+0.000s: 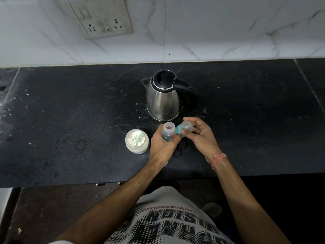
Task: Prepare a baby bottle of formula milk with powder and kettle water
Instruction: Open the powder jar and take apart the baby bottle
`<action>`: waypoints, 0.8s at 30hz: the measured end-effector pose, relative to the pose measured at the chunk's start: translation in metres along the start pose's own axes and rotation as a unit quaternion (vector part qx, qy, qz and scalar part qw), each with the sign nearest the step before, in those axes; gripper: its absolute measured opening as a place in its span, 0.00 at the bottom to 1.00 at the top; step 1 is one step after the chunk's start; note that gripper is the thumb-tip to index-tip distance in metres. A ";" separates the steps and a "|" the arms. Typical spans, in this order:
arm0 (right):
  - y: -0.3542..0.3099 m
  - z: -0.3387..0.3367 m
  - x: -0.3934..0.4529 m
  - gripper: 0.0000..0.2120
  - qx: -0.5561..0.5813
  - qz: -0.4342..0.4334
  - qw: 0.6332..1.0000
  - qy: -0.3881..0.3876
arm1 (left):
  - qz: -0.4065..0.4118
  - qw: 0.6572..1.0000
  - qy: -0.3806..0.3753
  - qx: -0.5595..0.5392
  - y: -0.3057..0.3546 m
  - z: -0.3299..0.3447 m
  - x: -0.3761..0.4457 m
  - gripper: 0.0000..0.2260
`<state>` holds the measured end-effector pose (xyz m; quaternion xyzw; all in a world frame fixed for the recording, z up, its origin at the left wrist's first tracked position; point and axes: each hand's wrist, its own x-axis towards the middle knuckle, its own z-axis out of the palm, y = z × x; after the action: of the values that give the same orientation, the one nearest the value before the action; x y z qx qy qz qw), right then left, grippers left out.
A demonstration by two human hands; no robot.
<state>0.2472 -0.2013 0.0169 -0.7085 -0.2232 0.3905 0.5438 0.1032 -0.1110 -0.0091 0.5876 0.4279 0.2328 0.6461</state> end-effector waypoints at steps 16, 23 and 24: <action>0.002 -0.020 -0.007 0.20 0.000 -0.026 0.995 0.095 | 0.122 0.936 -0.043 0.328 -0.031 0.017 0.001 0.26; -0.005 -0.018 -0.011 0.20 0.005 -0.055 0.995 0.085 | 0.076 0.942 -0.026 0.325 -0.024 0.024 0.001 0.35; -0.007 -0.017 -0.011 0.20 0.007 -0.059 0.995 0.084 | 0.071 0.944 -0.030 0.320 -0.024 0.023 0.000 0.40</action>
<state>0.2551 -0.2179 0.0286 -0.7209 -0.2154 0.2983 0.5873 0.1169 -0.1288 -0.0328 0.7991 0.4176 0.1115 0.4179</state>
